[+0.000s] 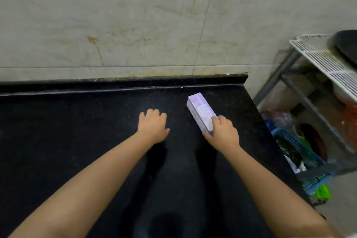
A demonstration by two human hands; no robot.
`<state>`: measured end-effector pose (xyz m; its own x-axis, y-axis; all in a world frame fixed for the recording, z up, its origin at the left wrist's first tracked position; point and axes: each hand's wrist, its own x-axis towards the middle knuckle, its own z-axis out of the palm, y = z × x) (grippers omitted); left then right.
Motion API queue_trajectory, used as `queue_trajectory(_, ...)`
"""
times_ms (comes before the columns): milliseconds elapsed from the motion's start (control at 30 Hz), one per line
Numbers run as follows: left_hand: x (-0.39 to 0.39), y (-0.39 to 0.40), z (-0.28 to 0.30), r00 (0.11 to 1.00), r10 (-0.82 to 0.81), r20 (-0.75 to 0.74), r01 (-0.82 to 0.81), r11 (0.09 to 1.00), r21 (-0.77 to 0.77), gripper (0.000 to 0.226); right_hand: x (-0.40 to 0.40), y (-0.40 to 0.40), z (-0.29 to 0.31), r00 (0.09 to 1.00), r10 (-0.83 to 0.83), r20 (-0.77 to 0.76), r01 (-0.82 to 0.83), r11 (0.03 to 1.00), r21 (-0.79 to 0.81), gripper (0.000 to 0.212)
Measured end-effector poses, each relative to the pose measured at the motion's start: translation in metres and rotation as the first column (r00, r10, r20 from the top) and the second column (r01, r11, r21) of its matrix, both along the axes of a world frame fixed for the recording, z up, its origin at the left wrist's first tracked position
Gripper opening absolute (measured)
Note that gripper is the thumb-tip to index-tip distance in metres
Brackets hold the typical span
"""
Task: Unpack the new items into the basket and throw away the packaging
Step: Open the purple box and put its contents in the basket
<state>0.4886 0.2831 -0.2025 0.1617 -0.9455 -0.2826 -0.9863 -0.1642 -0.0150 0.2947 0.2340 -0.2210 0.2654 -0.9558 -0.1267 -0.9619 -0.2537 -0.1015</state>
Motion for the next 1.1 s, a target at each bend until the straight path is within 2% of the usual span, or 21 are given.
queue_trajectory(133, -0.005, -0.009, -0.019, 0.999, 0.025, -0.030, -0.024, 0.999, 0.033, 0.051, -0.003, -0.011, -0.028, 0.994, -0.107, 0.035, 0.105, 0.993, 0.058, 0.049)
queue_trajectory(300, -0.009, 0.009, -0.030, 0.995, 0.071, -0.070, -0.067, 0.996, 0.065, 0.049, -0.014, -0.016, -0.047, 0.985, -0.111, 0.132, 0.113, 0.994, -0.011, 0.043)
queue_trajectory(467, -0.014, 0.045, -0.020, 0.982, 0.174, -0.065, -0.170, 0.983, 0.073, 0.052, -0.017, -0.018, -0.041, 0.947, -0.121, 0.298, 0.115, 0.993, 0.039, 0.048)
queue_trajectory(533, -0.014, 0.060, -0.015, 0.973, 0.224, -0.054, -0.221, 0.974, 0.059, 0.053, -0.017, -0.020, -0.035, 0.919, -0.104, 0.380, 0.085, 0.994, 0.066, 0.044)
queue_trajectory(600, -0.015, 0.077, -0.011, 0.958, 0.284, -0.047, -0.283, 0.959, 0.020, 0.054, -0.010, -0.021, -0.026, 0.893, -0.038, 0.449, 0.009, 0.998, 0.068, 0.039)
queue_trajectory(700, -0.019, 0.110, -0.007, 0.928, 0.370, -0.029, -0.371, 0.925, -0.076, 0.058, 0.018, -0.008, 0.000, 0.838, 0.189, 0.511, -0.254, 0.965, 0.060, 0.035)
queue_trajectory(800, -0.019, 0.152, 0.001, 0.870, 0.493, -0.028, -0.489, 0.851, -0.191, 0.074, 0.058, 0.034, 0.029, 0.697, 0.348, 0.627, -0.495, 0.866, 0.069, 0.027)
queue_trajectory(867, -0.011, 0.186, 0.009, 0.803, 0.591, -0.069, -0.587, 0.769, -0.253, 0.080, 0.082, 0.073, 0.044, 0.603, 0.376, 0.704, -0.606, 0.790, 0.097, 0.024)
queue_trajectory(933, 0.003, 0.223, 0.017, 0.714, 0.673, -0.192, -0.698, 0.662, -0.273, 0.077, 0.100, 0.112, 0.050, 0.519, 0.343, 0.783, -0.675, 0.727, 0.128, 0.027)
queue_trajectory(1033, 0.030, 0.281, 0.032, 0.608, 0.724, -0.326, -0.793, 0.538, -0.285, 0.068, 0.128, 0.163, 0.052, 0.483, 0.288, 0.827, -0.730, 0.654, 0.198, 0.032)
queue_trajectory(1100, 0.053, 0.323, 0.039, 0.590, 0.747, -0.307, -0.807, 0.531, -0.259, 0.066, 0.154, 0.199, 0.053, 0.475, 0.278, 0.835, -0.764, 0.601, 0.235, 0.030)
